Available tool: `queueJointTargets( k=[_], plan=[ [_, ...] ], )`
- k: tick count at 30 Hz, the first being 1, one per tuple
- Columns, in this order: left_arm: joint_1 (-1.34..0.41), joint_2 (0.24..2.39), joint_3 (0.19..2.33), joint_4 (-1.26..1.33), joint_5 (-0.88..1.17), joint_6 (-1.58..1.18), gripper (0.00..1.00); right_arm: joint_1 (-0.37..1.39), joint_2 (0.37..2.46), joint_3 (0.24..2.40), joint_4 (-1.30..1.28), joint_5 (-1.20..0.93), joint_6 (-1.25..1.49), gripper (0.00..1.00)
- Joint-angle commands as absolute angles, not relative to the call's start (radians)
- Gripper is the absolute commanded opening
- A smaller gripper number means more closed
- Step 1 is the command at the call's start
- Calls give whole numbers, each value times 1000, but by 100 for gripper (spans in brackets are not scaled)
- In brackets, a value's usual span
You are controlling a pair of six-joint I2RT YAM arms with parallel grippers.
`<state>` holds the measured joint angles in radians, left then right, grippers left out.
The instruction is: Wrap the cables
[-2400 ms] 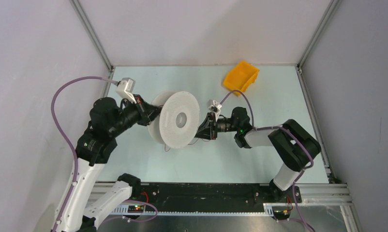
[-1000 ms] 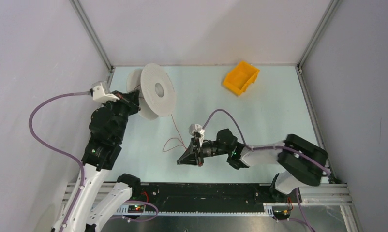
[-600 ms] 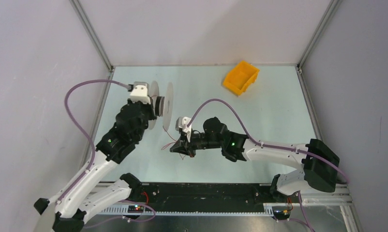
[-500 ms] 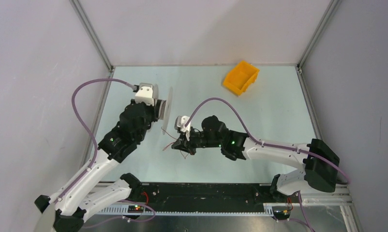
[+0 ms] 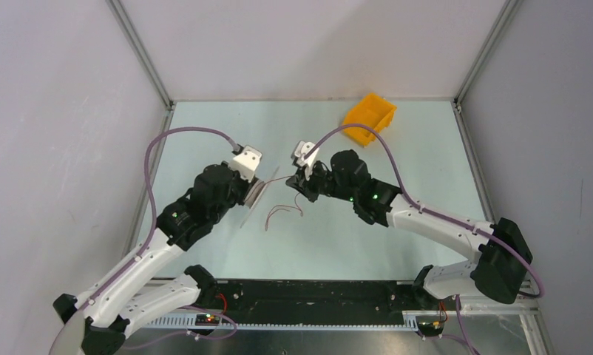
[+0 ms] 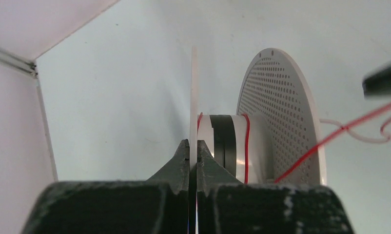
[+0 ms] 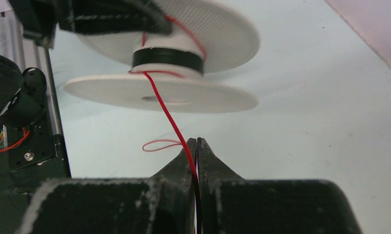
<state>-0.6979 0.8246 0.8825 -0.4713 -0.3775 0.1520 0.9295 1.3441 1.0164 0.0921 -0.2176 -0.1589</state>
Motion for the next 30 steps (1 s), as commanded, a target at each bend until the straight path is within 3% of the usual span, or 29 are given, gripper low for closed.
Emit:
queueJointTargets(
  k=[1,6,14,30],
  plan=[
    [-703,813,948,-534,-243,212,0,881,1317,1068,89,-221,-186,6],
    [-702,775,985,-585,-130,165,0,801,1341,1069,65,-280,-169,9],
    [-547,687,1068,-580,129,-60,0,674,1377,1036,86,-646,-73,13],
    [-386,649,1054,-377,318,-486,0,619,1480,789,680,-947,255,13]
  ],
)
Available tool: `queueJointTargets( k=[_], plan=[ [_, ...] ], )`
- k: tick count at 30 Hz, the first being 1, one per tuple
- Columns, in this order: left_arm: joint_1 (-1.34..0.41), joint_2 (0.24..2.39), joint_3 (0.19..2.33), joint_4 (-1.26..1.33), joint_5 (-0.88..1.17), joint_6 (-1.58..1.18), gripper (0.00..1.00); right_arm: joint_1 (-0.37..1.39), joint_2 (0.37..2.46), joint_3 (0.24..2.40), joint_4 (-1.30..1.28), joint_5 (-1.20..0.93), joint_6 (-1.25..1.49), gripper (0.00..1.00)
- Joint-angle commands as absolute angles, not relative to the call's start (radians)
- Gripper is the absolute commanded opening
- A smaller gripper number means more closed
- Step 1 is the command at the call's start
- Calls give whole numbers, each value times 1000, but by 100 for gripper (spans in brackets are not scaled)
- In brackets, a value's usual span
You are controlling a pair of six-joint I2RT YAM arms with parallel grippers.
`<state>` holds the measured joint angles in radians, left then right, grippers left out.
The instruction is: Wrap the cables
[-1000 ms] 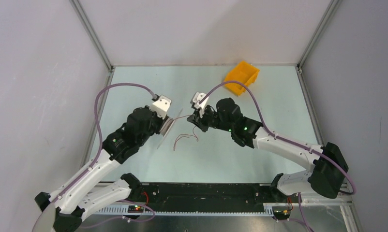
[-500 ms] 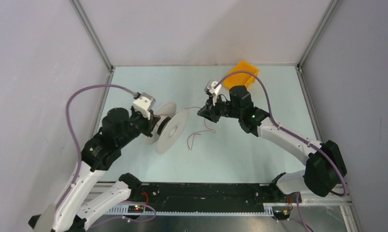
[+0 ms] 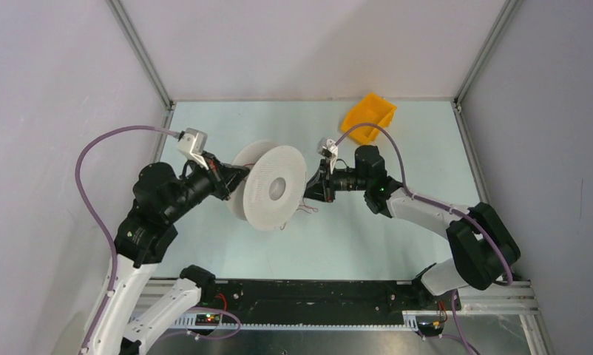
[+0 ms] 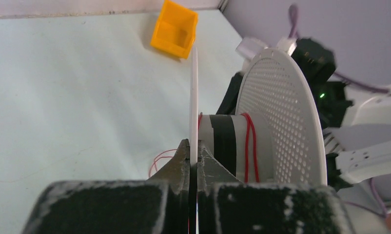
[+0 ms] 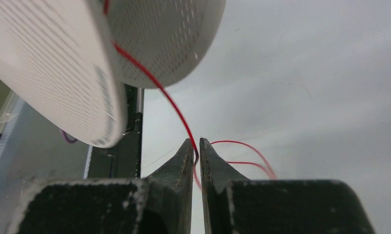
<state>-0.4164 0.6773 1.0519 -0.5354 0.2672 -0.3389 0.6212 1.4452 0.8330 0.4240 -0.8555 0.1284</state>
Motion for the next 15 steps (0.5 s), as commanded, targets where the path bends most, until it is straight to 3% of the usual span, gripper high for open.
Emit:
queueJointTargets(
  k=[1,7,15],
  plan=[
    [-382,647,1045,-367,315,-497,0,619,1488,777,701,-959,266,13],
    [-351,616,981,-278,290,-602,0,633,1573,760,953,-1000,407,15],
    [-330,603,928,-184,290,-706,0,685,1699,758,1207,-981,480,29]
  ],
)
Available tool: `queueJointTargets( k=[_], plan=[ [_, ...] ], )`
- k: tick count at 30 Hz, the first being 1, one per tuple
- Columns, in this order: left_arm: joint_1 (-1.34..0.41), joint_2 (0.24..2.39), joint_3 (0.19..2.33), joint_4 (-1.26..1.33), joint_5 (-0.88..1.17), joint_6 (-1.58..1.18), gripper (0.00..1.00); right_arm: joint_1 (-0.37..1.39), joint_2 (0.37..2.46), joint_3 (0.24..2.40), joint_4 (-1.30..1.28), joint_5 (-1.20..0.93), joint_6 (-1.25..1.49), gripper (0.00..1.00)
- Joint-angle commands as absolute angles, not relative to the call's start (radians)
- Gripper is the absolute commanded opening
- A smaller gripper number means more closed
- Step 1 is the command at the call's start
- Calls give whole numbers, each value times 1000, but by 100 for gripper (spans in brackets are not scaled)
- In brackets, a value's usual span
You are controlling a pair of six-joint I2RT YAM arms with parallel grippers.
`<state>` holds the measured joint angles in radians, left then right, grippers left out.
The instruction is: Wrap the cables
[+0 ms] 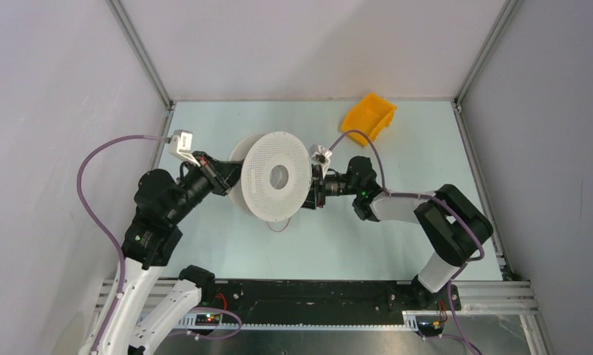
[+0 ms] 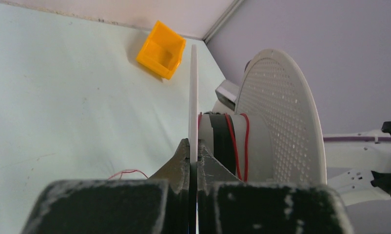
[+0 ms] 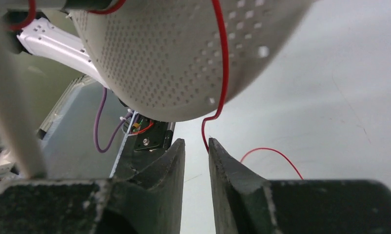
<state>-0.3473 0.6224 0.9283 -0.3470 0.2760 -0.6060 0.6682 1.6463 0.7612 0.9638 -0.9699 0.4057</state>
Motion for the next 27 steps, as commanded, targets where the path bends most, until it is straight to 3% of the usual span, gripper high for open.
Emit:
queueJointTargets(
  k=[1,4,10,20,27],
  plan=[
    [-328,602,926,-176,290,-709,0,685,1712,758,1246,-985,500,32],
    [-320,597,924,-169,289,-722,0,686,1788,759,1437,-997,609,36],
    [-302,590,924,-147,273,-744,0,723,1856,758,1483,-991,616,36],
    [-265,565,854,-11,188,-885,0,808,1927,758,1487,-947,629,26],
    [-256,527,821,8,-56,-903,0,871,1914,706,1490,-909,646,16]
  ],
)
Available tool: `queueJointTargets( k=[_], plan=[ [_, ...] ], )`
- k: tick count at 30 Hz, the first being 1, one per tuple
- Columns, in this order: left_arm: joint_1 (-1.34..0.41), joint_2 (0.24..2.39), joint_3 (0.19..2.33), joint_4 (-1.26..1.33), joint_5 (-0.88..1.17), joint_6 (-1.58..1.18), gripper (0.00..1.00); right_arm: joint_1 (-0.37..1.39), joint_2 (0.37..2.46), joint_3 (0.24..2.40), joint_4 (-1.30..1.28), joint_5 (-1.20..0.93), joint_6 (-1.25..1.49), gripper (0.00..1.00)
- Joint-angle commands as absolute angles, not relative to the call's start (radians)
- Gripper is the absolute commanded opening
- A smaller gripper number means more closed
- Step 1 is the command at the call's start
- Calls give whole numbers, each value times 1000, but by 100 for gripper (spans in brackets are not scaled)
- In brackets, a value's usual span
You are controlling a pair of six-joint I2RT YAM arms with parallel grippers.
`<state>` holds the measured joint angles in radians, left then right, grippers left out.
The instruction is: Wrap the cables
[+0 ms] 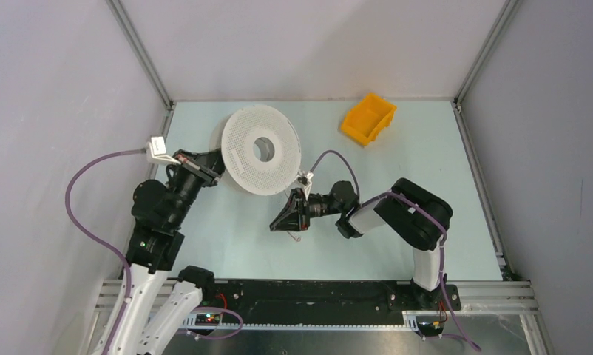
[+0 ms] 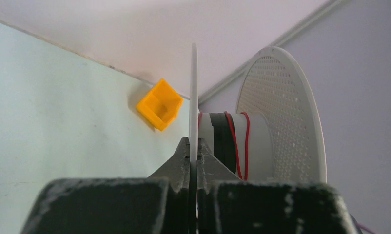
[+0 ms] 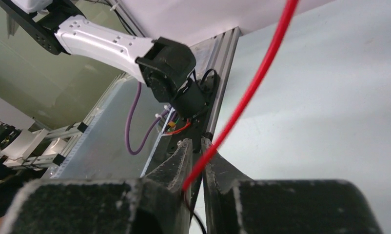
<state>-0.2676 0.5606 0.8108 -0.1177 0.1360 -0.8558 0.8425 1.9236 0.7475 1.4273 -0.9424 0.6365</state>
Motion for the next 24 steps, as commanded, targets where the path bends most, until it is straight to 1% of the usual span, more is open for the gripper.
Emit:
queueJointTargets(
  k=[1,3,4,7,9,10,12,13,14,15,17,20,24],
  plan=[
    [-255,519,820,-11,-88,-895,0,877,1895,694,1484,-888,647,14],
    [-255,511,819,-42,-201,-873,0,886,1857,666,1453,-855,643,11],
    [-255,510,820,-53,-221,-852,0,890,1840,653,1431,-844,629,9],
    [-256,510,820,-75,-294,-800,0,921,1742,646,1234,-761,533,2],
    [-256,507,809,-87,-321,-781,0,951,1668,647,1106,-692,445,1],
    [-256,508,803,-89,-327,-771,0,961,1644,657,1057,-671,415,1],
    [-256,513,796,-94,-343,-737,0,989,1578,693,895,-586,334,0],
    [-257,519,793,-94,-353,-710,0,1008,1542,710,775,-567,282,0],
    [-258,522,792,-95,-358,-693,0,1019,1518,747,718,-528,253,0],
    [-260,530,792,-98,-365,-660,0,1042,1510,784,612,-509,200,0],
    [-269,545,792,-102,-374,-605,0,1073,1496,840,480,-462,136,0],
    [-296,568,794,-124,-394,-523,0,1114,1496,913,335,-421,86,0],
    [-377,586,793,-161,-460,-416,0,1152,1512,1020,206,-407,38,0]
  ],
)
